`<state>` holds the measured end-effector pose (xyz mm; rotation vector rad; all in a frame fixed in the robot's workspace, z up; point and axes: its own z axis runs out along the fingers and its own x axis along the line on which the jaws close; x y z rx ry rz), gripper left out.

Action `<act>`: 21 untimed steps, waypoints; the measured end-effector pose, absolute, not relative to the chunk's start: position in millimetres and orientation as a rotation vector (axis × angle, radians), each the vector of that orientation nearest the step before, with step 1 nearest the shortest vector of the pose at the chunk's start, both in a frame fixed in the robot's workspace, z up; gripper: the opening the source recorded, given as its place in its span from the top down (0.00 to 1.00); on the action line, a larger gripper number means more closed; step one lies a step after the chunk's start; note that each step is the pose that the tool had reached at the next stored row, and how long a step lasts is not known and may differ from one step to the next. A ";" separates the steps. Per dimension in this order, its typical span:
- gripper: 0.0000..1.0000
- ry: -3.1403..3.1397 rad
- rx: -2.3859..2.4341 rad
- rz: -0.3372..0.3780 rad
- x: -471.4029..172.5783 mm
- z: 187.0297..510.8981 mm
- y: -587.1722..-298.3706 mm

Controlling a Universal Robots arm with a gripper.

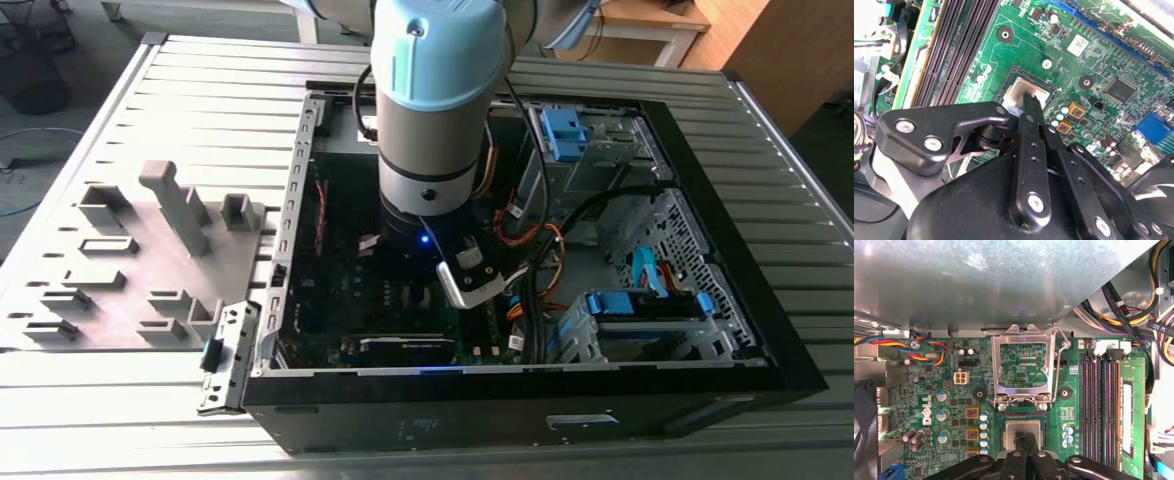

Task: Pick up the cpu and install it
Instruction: 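Place the cpu into insertion slot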

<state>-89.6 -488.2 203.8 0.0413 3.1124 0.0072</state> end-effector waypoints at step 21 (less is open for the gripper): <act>0.89 3.112 0.049 0.006 -89.6 196.7 -488.7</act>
